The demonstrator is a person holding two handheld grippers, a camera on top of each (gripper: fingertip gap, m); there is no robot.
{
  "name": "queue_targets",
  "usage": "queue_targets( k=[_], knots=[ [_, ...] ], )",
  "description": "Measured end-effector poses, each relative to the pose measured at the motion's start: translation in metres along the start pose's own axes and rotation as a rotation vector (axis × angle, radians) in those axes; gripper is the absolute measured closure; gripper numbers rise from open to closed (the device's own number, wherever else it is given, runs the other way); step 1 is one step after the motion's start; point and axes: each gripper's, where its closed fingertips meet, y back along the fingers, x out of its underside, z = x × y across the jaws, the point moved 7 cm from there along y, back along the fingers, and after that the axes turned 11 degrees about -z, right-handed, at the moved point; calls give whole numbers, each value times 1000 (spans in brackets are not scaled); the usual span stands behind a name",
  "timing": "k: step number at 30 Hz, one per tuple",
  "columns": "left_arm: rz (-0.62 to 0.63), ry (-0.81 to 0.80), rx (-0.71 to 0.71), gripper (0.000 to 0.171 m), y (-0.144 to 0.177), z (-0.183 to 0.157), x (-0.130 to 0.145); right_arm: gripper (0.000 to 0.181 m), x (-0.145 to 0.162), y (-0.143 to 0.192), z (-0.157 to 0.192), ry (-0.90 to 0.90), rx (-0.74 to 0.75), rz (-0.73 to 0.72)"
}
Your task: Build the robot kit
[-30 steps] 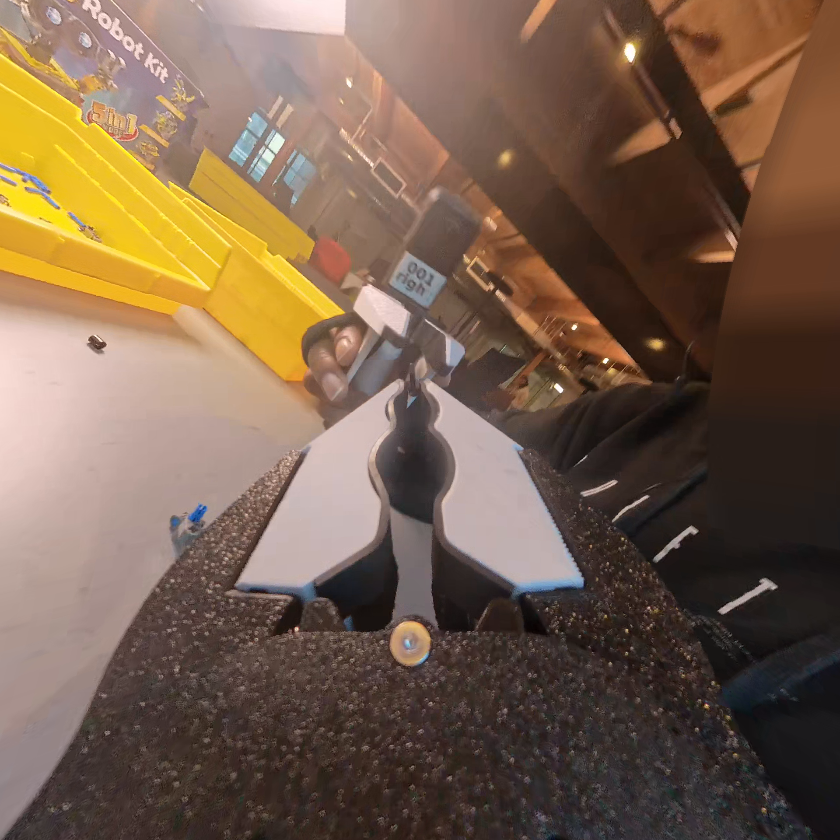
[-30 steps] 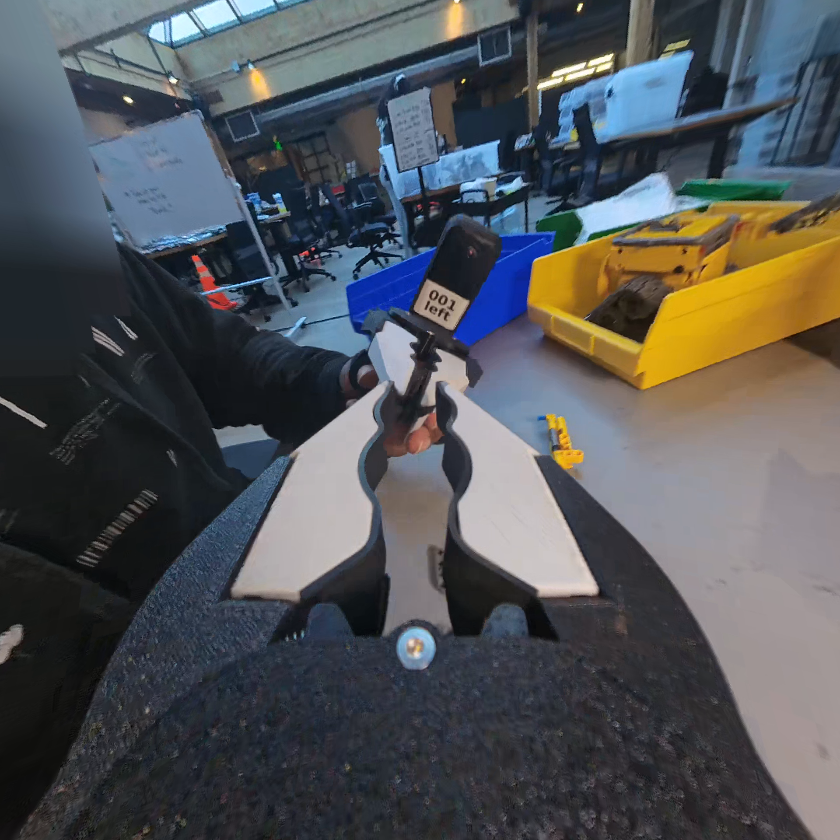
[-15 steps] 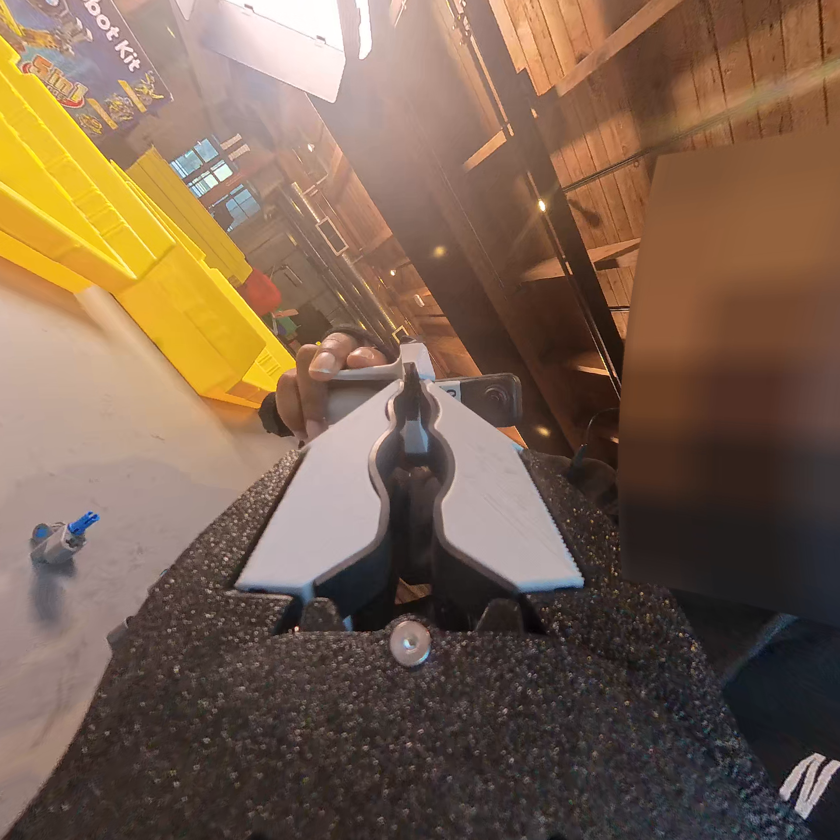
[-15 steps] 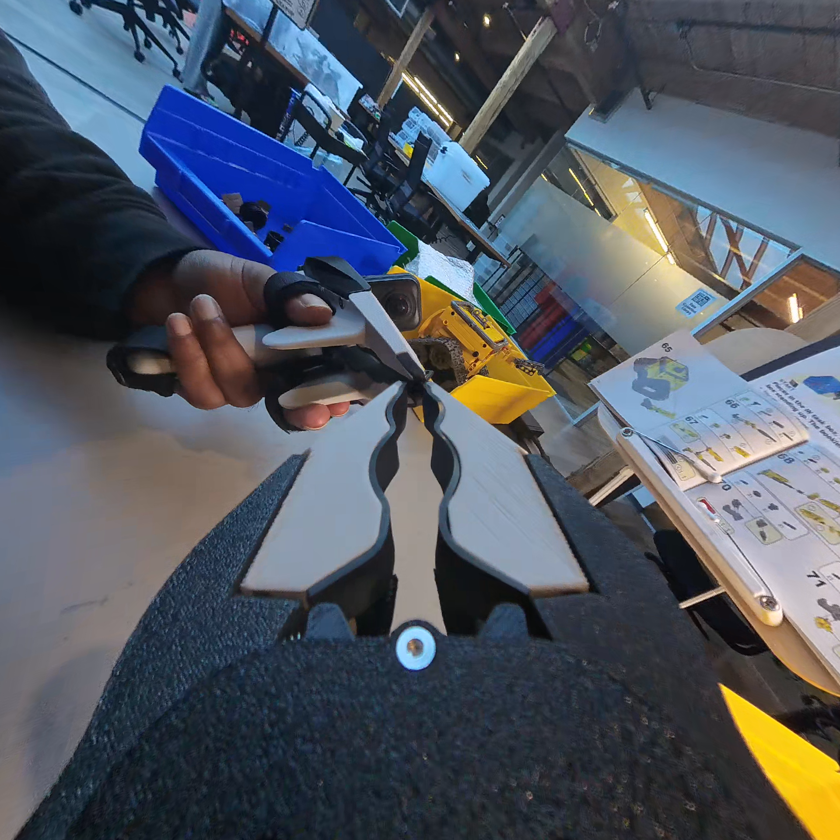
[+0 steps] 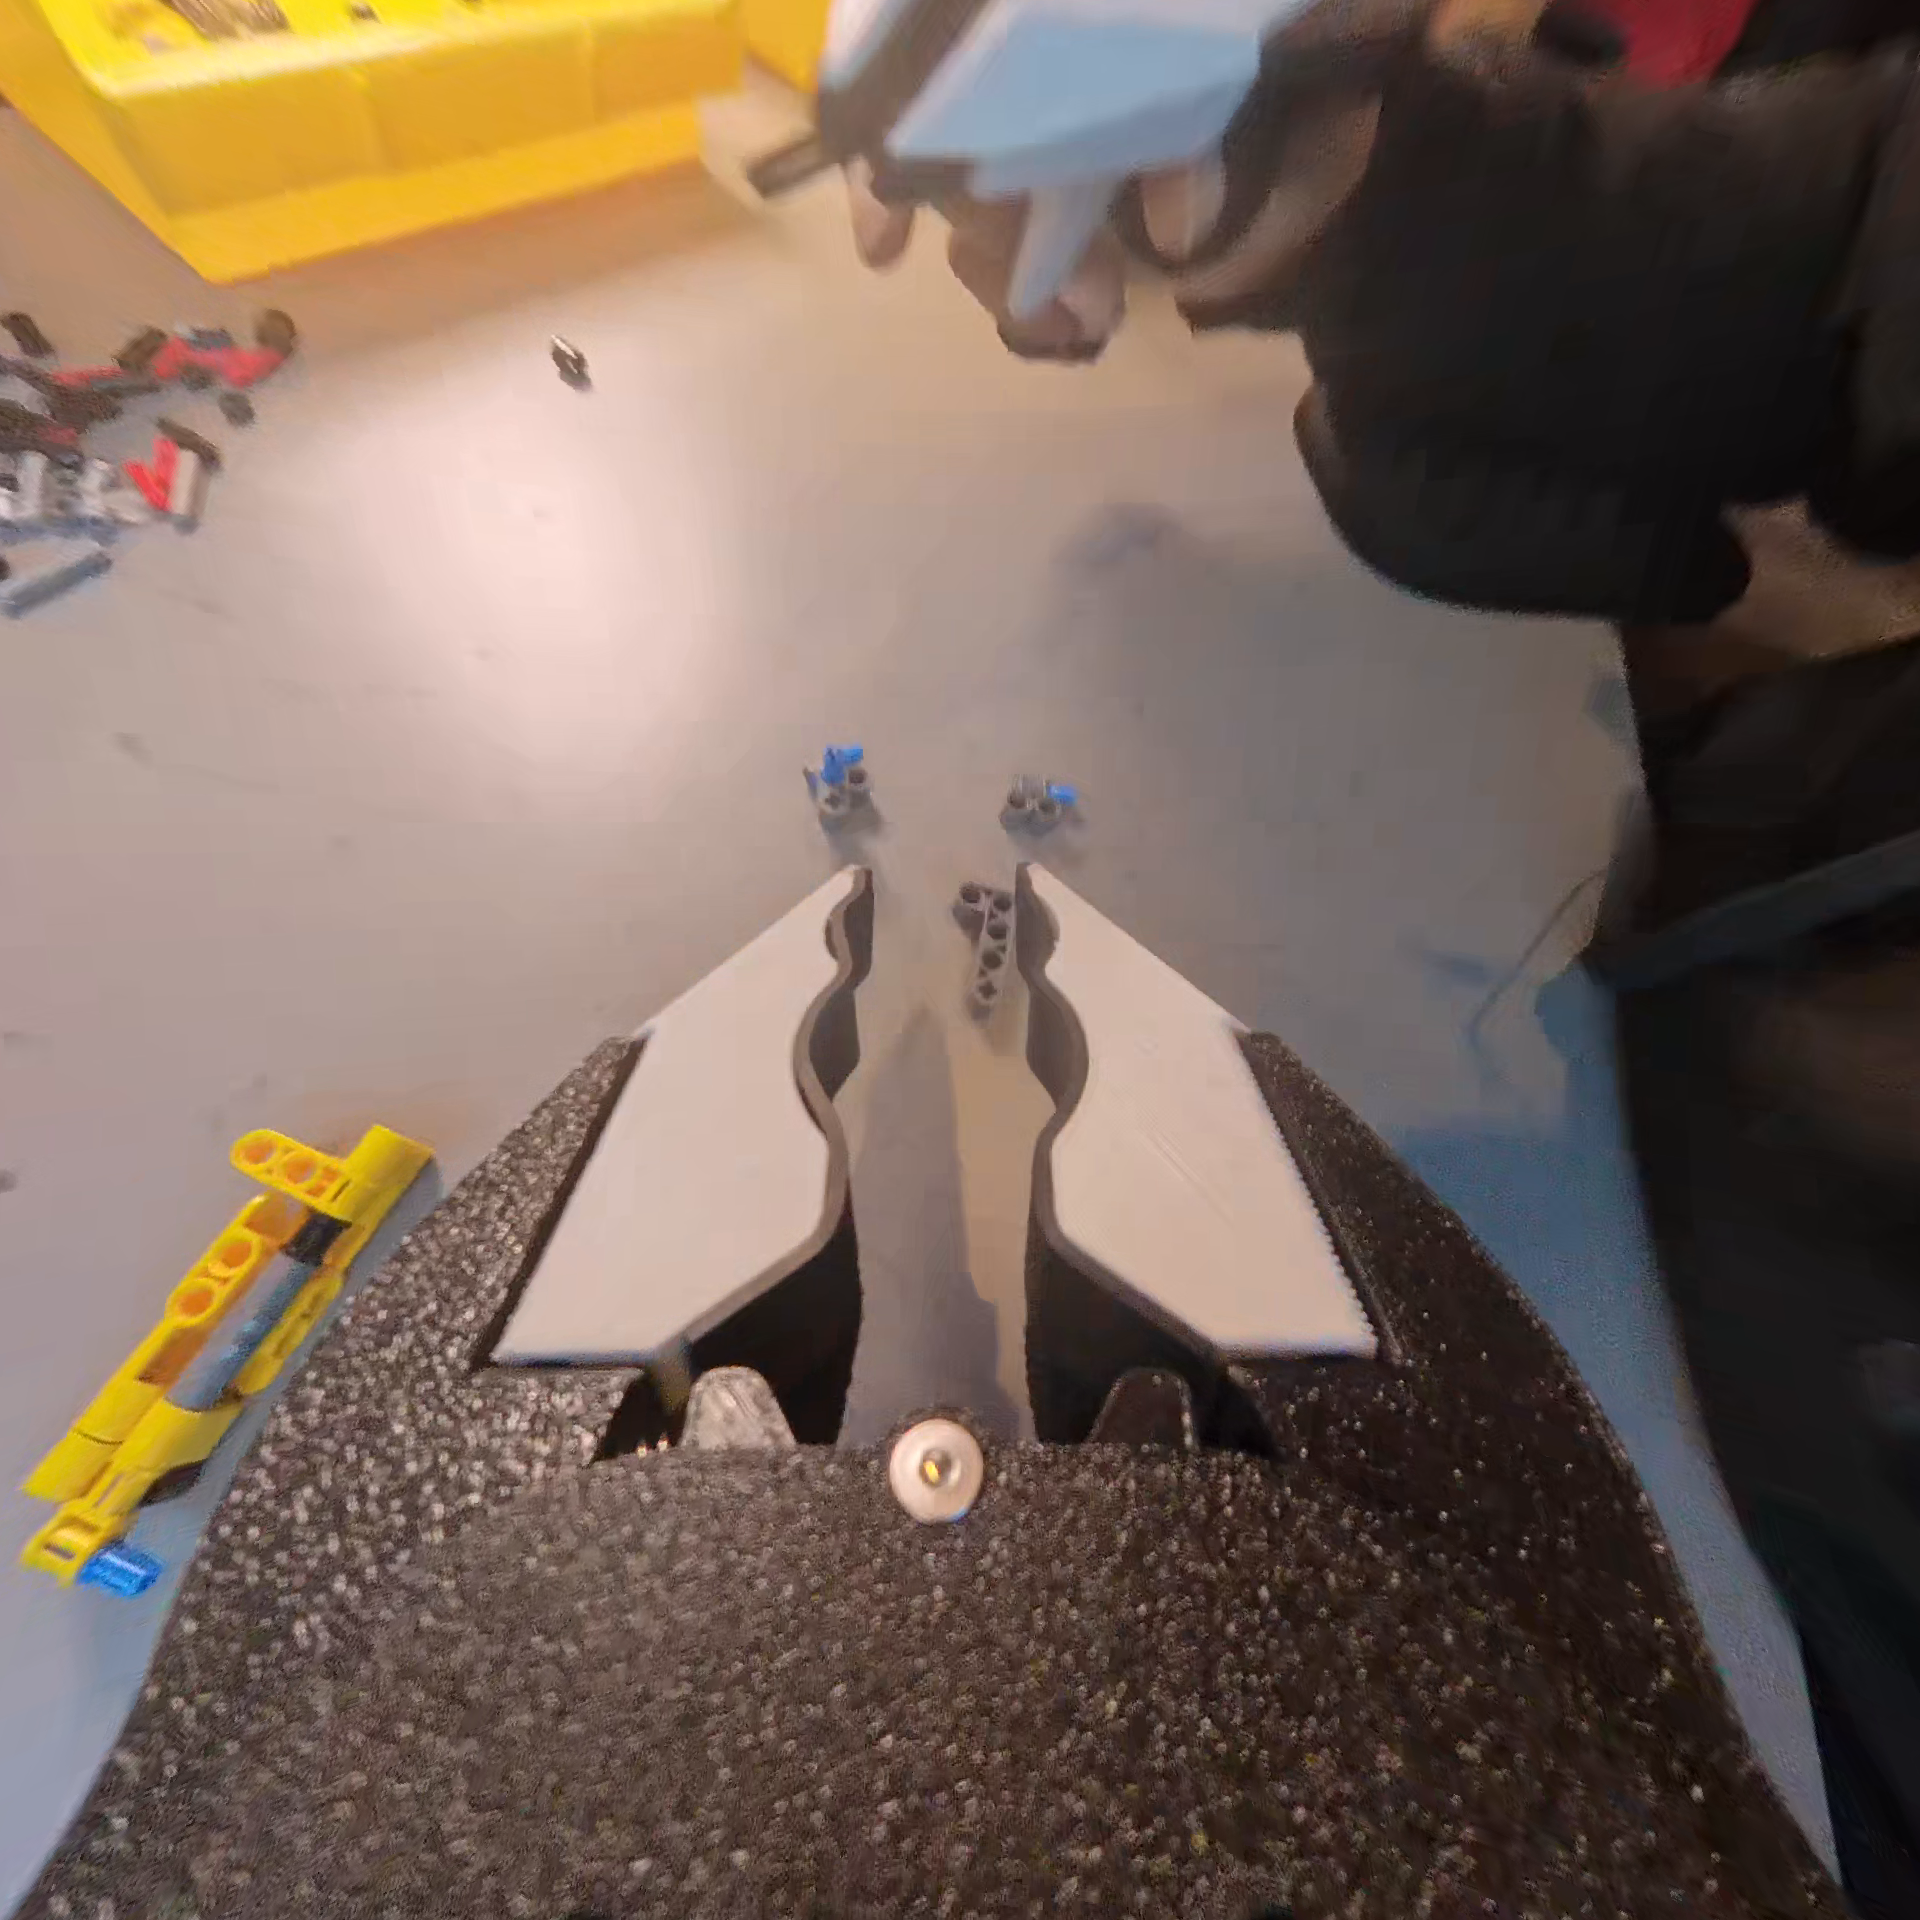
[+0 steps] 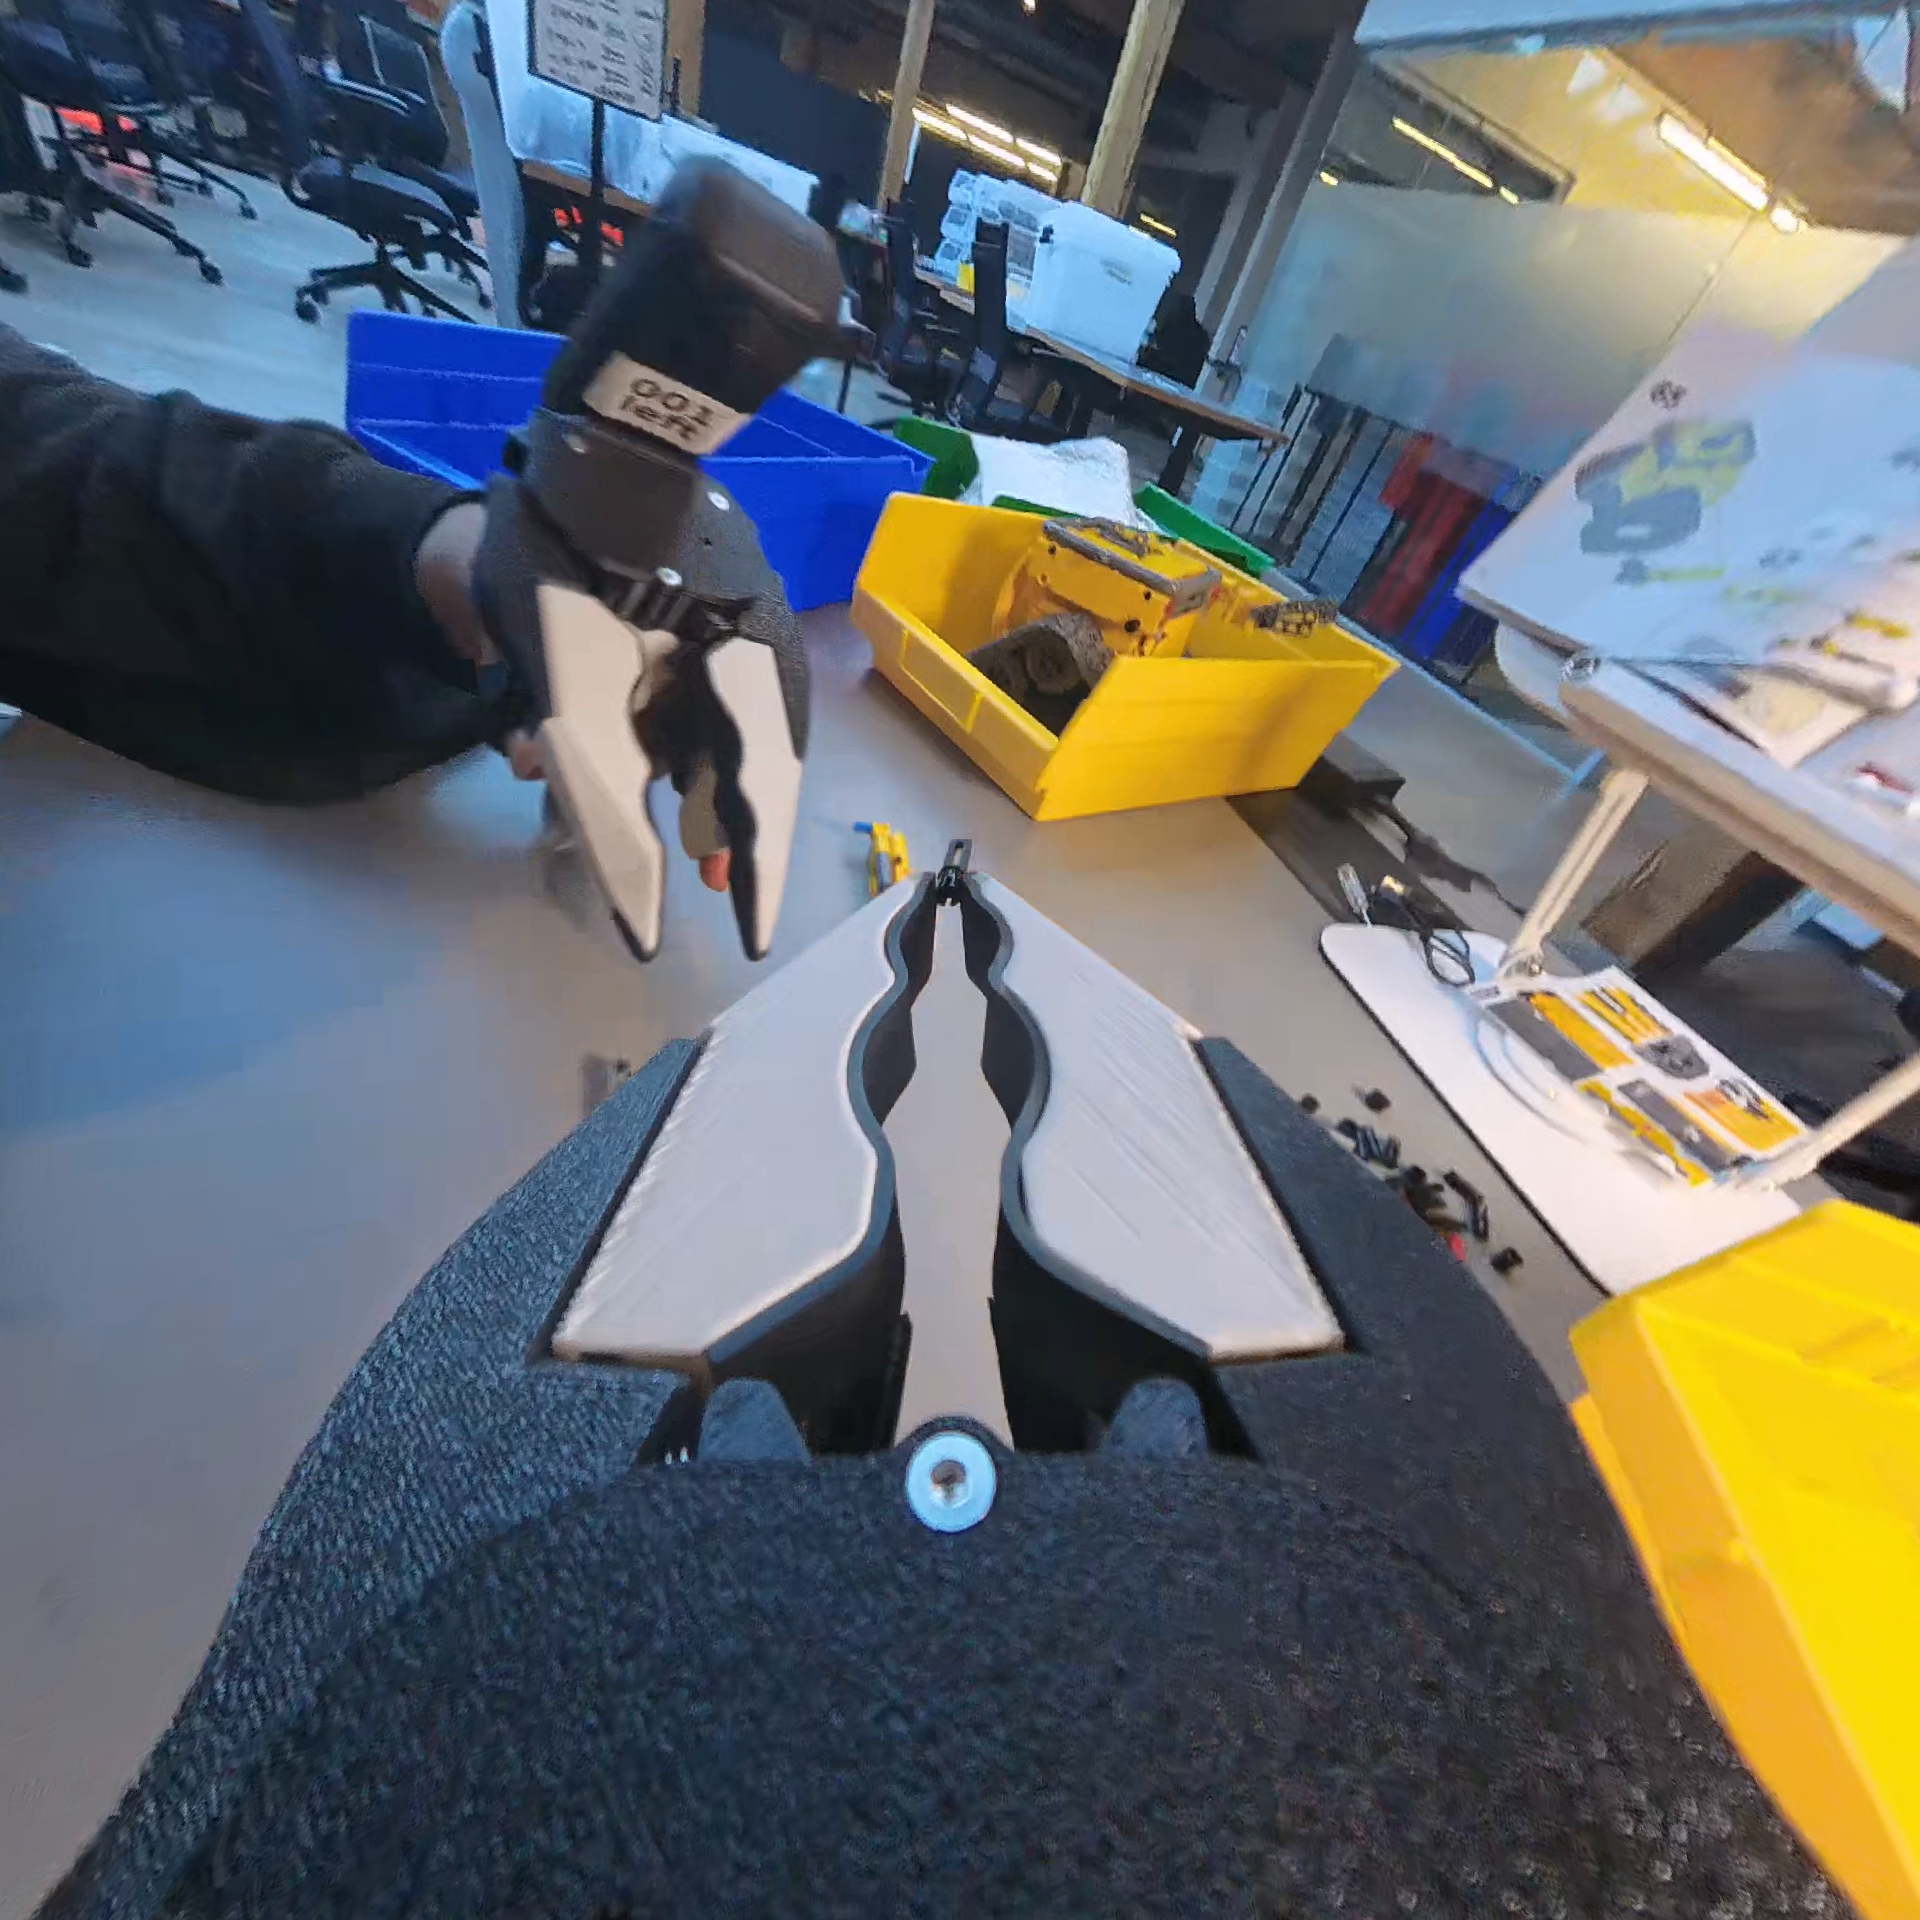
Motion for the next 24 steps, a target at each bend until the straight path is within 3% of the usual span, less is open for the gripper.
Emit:
queue_targets(
  k=[5,9,13,24],
  knots=[
    [186,-84,25,145,-14,-7,23,177,19,4,-7,-66,3,40],
    [246,-135,20,153,-18,-8,31,177,24,3,-4,-65,-20,63],
    [263,-192,-11,165,-18,-6,33,177,28,2,0,-83,-48,75],
    [252,-255,-14,166,-17,-7,32,177,34,1,7,-132,-128,107]
  ],
)
